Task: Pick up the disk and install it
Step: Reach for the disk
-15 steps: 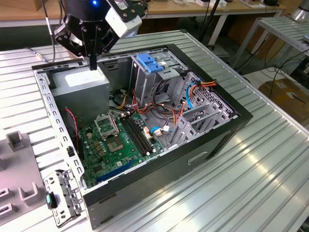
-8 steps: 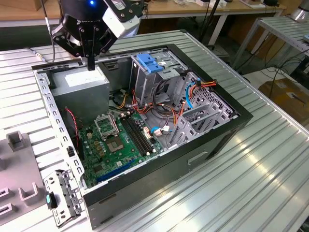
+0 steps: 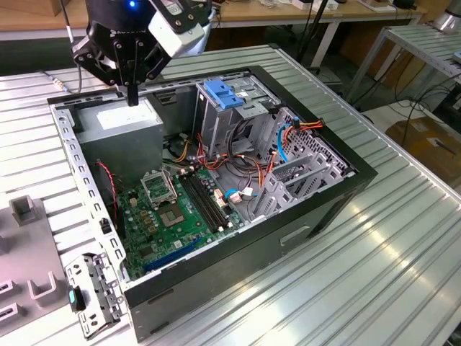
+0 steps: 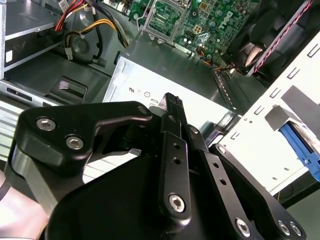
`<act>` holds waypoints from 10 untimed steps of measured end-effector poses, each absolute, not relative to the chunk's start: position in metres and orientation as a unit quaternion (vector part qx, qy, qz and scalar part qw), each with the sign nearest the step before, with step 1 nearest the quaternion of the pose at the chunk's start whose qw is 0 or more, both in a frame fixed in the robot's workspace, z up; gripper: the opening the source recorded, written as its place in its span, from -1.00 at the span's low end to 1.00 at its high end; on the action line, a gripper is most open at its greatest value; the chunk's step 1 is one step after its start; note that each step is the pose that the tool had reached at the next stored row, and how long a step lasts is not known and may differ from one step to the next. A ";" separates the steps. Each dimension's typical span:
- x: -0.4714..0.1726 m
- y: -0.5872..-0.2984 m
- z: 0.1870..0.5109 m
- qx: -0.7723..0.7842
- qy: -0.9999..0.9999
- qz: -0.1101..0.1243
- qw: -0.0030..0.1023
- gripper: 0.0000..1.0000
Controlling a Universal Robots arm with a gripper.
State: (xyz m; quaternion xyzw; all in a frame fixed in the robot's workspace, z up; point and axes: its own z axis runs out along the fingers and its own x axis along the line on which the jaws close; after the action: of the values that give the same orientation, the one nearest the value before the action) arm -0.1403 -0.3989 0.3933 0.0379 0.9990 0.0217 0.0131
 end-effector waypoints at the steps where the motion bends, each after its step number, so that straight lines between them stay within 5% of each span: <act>1: -0.141 -0.399 0.393 0.038 0.999 0.022 0.013 -0.79; 10: -0.145 -0.399 0.393 0.038 0.999 0.022 0.013 -0.79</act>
State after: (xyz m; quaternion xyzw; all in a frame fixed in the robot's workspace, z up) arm -0.1450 -0.3989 0.3932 0.0378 0.9990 0.0217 0.0130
